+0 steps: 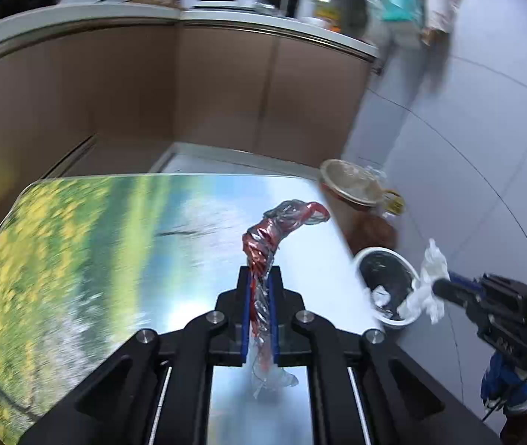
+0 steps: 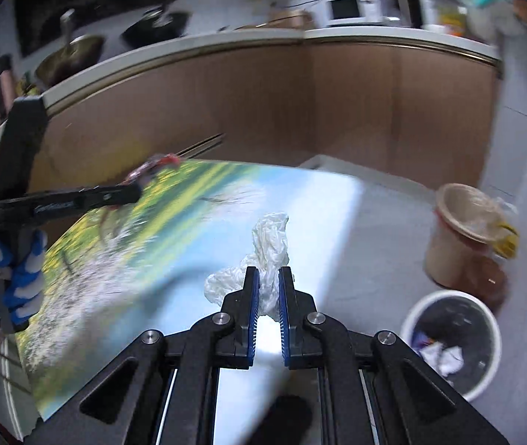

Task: Collect trash
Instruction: 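Carry the red wrapper and clear bag to the bin and release both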

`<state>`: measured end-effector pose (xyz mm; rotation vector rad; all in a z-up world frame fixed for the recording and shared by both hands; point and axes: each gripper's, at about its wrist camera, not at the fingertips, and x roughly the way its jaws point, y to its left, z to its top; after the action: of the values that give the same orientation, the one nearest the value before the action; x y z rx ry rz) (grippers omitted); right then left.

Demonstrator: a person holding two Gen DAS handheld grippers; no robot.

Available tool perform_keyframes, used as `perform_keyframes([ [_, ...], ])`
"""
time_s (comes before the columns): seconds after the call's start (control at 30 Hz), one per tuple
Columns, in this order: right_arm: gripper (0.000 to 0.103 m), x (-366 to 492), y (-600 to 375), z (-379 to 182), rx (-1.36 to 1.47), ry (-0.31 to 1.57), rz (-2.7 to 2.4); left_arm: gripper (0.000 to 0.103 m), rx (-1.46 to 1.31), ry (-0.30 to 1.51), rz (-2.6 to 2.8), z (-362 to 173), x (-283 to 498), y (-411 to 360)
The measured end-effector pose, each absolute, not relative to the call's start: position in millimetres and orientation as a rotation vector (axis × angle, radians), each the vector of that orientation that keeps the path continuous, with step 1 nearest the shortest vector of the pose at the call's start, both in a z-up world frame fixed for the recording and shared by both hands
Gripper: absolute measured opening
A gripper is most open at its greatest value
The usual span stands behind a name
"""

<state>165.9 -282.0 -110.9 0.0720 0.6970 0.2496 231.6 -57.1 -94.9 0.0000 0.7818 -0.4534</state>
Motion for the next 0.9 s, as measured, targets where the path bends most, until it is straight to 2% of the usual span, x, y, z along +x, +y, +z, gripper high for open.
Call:
perform_keyframes([
  [0.3, 0.01, 161, -389, -128, 0.123, 0.693, 0.004, 0.007, 0.091, 0.822, -0.628, -104, 239, -201],
  [0.57, 0.01, 191, -469, -185, 0.216, 0.78, -0.152, 0.008, 0.173, 0.92, -0.74, -151, 264, -329],
  [0.9, 0.013, 238, -523, -257, 0.266, 0.881, -0.219, 0.011, 0.152, 1.04, -0.734, -220, 308, -407],
])
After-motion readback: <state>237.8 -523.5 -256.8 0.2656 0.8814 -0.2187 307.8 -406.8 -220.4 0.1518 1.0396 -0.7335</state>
